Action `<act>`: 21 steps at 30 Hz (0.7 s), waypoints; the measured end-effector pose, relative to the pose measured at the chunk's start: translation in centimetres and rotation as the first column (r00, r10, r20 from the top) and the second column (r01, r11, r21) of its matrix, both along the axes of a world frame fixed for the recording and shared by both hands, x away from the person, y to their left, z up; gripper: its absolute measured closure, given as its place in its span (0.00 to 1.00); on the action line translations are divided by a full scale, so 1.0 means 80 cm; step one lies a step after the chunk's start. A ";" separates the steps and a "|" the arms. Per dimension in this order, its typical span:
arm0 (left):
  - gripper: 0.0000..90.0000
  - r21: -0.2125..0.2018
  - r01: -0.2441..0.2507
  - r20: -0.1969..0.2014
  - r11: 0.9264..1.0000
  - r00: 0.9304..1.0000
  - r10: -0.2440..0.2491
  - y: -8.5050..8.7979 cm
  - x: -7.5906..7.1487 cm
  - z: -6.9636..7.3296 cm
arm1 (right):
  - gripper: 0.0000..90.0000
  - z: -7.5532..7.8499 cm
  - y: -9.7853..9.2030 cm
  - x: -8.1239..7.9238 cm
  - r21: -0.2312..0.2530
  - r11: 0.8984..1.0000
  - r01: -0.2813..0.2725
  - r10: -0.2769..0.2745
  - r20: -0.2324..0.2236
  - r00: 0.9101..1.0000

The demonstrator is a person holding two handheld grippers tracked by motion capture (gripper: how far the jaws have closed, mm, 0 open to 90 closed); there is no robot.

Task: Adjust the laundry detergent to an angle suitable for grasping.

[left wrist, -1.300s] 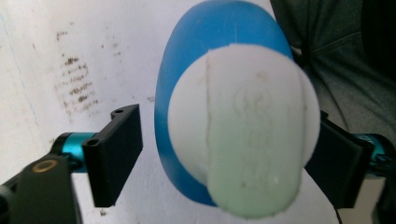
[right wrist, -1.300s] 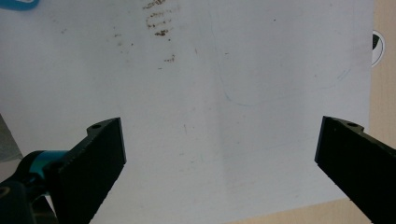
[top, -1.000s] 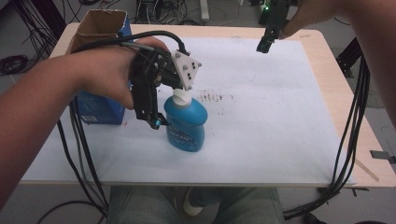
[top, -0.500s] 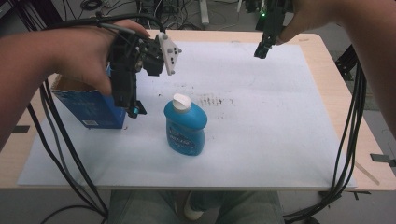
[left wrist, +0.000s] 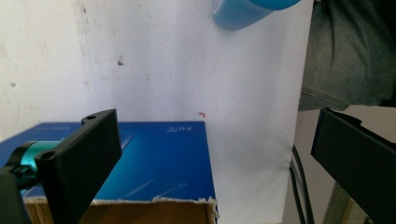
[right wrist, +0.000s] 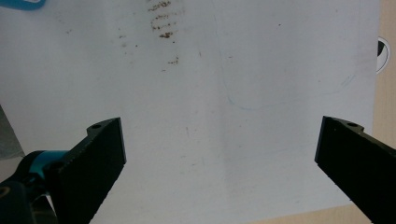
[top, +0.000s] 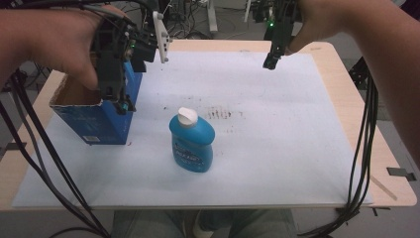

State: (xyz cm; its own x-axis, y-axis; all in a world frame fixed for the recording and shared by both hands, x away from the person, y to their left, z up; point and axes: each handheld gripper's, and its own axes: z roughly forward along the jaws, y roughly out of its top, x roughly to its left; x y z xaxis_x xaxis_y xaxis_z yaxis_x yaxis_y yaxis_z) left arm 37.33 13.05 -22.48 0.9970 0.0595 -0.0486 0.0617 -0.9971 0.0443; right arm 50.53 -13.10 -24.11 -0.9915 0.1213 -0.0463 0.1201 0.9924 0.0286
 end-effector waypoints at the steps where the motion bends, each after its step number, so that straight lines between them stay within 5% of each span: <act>1: 0.02 0.002 -0.001 0.000 1.000 1.000 0.001 0.001 0.001 0.000 | 0.01 0.000 0.000 0.000 -0.001 1.000 0.000 0.000 -0.001 1.000; 7: 0.02 0.007 -0.036 -0.005 0.999 0.999 0.036 0.005 0.004 0.004 | 0.01 0.000 -0.001 0.000 -0.002 1.000 -0.001 0.001 0.002 1.000; 21: 0.02 0.015 -0.033 -0.002 0.999 0.999 0.033 0.002 0.005 -0.009 | 0.01 0.003 -0.007 -0.002 0.003 1.000 0.000 0.000 0.010 1.000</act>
State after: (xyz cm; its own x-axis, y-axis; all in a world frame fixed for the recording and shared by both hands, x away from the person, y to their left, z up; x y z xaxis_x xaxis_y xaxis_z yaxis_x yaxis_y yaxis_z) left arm 37.72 13.24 -23.23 0.9944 0.0928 -0.0497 0.0944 -0.9951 0.0297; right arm 50.37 -13.63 -23.87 -0.9910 0.1217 -0.0560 0.1200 0.9922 0.0327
